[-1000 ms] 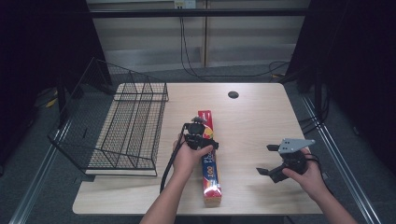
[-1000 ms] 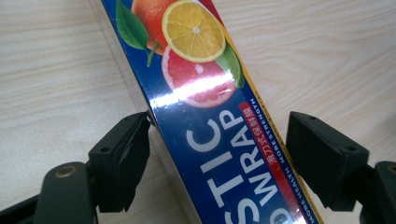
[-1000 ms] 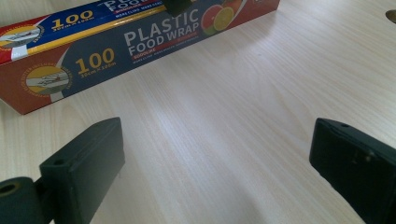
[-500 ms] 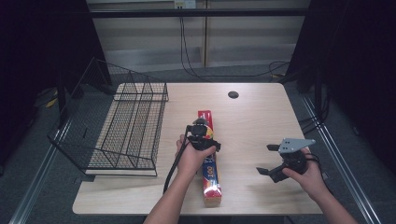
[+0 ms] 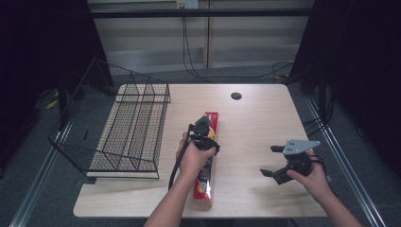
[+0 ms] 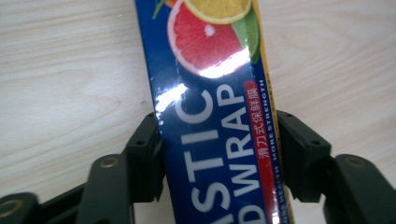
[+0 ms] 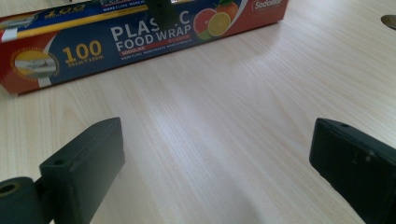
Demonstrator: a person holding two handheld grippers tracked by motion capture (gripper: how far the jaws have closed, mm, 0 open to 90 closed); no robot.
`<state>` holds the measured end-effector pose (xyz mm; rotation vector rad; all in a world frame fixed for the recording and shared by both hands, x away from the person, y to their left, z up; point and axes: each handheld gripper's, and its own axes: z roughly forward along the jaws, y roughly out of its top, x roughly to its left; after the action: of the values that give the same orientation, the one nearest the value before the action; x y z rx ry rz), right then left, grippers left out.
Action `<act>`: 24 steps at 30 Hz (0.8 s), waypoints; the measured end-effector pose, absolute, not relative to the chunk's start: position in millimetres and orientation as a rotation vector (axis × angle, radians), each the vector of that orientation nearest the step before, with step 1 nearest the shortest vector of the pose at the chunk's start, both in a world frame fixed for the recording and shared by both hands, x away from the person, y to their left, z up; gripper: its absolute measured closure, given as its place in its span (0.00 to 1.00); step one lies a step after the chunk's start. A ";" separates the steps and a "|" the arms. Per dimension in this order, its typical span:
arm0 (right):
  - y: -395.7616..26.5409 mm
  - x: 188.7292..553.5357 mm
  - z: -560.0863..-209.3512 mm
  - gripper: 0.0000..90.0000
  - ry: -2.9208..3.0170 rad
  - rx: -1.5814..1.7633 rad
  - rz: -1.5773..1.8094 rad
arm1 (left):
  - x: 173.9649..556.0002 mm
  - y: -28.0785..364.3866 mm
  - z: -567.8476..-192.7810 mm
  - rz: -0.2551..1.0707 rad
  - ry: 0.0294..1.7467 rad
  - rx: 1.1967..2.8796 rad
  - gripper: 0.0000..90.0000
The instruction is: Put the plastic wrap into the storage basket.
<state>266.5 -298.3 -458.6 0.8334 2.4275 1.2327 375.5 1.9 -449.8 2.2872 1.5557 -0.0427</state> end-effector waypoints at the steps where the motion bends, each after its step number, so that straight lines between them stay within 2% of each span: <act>1: -298.2 266.5 -458.3 0.03 2.426 0.836 1.240 | 375.9 2.5 -449.3 -0.035 1.549 2.308 0.48; 7: -299.1 266.9 -458.5 0.03 2.421 0.840 1.240 | 380.5 9.8 -446.5 -0.124 1.555 2.319 0.49; 24: -300.4 267.1 -457.9 0.03 2.417 0.841 1.247 | 387.8 19.2 -393.8 -0.083 1.542 2.293 0.49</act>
<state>267.1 -300.4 -457.9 0.8413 2.4167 1.2469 387.8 19.2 -393.8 2.2931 1.5420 -0.0835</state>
